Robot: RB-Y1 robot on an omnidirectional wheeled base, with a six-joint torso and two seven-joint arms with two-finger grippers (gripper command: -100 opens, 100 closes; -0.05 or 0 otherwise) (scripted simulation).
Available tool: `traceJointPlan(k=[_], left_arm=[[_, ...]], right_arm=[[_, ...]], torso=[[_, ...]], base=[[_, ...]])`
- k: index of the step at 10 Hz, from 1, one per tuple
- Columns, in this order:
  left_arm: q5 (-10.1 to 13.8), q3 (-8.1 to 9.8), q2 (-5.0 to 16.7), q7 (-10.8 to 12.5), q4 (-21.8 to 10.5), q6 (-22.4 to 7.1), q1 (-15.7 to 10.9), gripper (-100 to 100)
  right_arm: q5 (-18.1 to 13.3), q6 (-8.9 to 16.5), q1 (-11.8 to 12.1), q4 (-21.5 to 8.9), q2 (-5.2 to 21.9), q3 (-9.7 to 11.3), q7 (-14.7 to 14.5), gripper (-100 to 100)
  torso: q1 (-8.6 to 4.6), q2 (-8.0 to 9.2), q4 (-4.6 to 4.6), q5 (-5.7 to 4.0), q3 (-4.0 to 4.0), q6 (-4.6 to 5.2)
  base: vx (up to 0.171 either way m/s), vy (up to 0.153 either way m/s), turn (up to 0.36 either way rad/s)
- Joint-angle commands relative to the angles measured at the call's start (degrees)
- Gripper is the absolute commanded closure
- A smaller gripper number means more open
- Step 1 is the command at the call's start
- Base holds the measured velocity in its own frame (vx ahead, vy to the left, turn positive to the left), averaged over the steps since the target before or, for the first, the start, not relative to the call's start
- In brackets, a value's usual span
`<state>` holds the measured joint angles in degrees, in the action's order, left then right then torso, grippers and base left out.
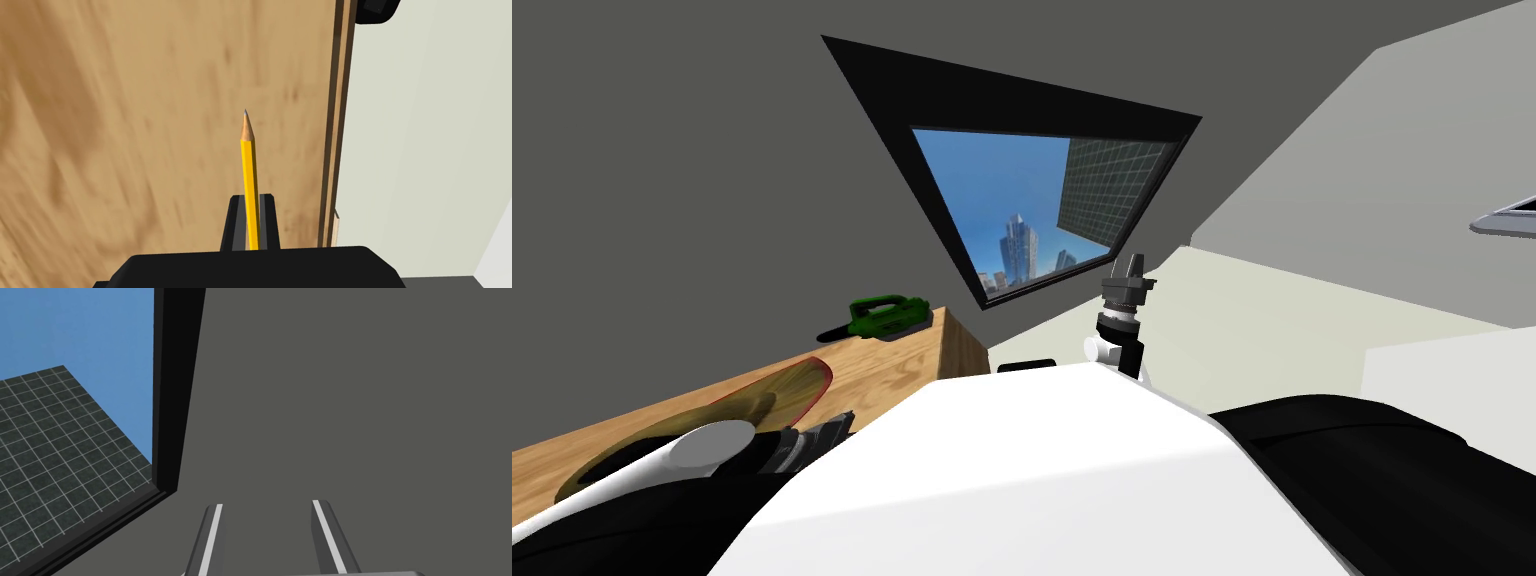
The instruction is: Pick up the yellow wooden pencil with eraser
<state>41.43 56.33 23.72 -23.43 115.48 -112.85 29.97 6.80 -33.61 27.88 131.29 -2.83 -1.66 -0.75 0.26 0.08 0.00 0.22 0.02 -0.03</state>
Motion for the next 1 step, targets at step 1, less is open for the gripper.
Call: traceJointPlan(k=[1], left_arm=[[0.0,0.00,0.0,0.0,0.0,0.0,0.0,0]], right_arm=[[0.0,0.0,0.0,0.0,0.0,0.0,0.0,0]], torso=[[0.00,0.00,0.00,0.00,0.00,0.00]], base=[[0.000,0.000,0.000]])
